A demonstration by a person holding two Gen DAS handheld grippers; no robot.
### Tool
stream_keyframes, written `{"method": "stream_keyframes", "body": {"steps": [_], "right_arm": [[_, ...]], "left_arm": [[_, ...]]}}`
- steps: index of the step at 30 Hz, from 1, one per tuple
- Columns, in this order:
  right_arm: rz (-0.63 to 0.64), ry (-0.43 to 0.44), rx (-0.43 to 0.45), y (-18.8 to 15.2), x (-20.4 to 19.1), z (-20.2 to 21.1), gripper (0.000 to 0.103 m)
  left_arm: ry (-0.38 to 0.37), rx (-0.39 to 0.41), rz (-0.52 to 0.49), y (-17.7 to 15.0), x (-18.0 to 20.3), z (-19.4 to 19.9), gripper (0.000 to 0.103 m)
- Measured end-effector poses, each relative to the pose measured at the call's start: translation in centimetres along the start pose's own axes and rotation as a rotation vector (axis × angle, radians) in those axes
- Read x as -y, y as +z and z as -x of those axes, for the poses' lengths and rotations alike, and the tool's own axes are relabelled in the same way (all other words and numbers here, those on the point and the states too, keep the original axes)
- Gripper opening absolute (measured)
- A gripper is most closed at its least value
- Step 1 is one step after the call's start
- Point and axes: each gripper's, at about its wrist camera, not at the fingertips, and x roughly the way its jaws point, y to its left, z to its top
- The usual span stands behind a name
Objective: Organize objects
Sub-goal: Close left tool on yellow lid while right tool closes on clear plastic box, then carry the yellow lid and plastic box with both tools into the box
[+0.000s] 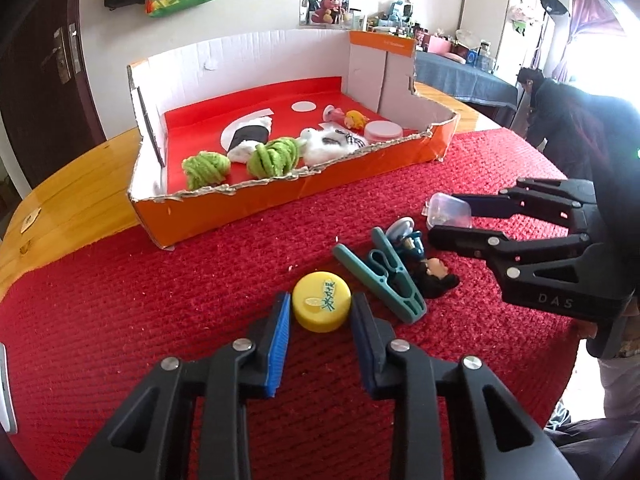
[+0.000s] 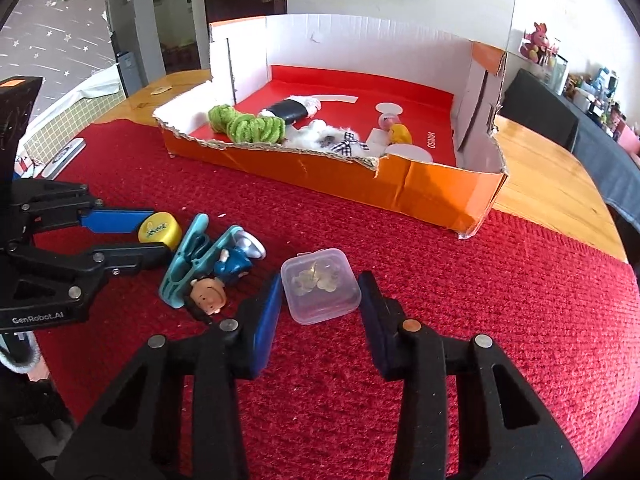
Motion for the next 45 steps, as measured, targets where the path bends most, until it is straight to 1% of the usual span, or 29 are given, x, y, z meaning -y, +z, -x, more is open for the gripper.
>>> {"method": "stream_keyframes", "body": {"steps": [6,10,19,26,32,34,38,41,45], "right_arm": [[-0.005,0.016,0.041,0.5,-0.2,1.7,0.037],[-0.003,0.024,0.065,0.9,-0.4,2.6,0.037],[-0.002,0.043,0.081,1.3,-0.6,3.2,0.037],[0.014,0.066,0.086,1.5,-0.7,3.5,0.037],[0.005,0.12,0.1,2.0,-0.5,3.9,0.037],[-0.002,0.142,0.105,2.5,-0.3,3.9,0.037],[0.032,0.138,0.115,4.6,-0.3,3.7,0.037],[0.054,0.151,0.11,6.7,-0.1,3.1,0.037],[0.064,0.158,0.079,9.5,0.5,1.3,0.037]], "left_arm": [[-0.026,0.019,0.026,0.3,-0.2,1.0,0.031],[-0.028,0.038,0.027,0.4,-0.1,1.8,0.031],[-0.026,0.09,0.021,0.9,-0.1,4.1,0.031],[-0.02,0.105,0.023,1.2,-0.3,4.8,0.031],[-0.028,0.117,0.034,1.6,-0.7,5.4,0.031],[-0.035,0.122,0.035,2.2,-1.1,5.6,0.031],[-0.021,0.128,0.023,3.9,-1.9,5.8,0.031],[0.006,0.126,-0.001,5.7,-2.5,5.6,0.031],[0.05,0.099,-0.03,8.3,-3.7,4.4,0.031]]}}
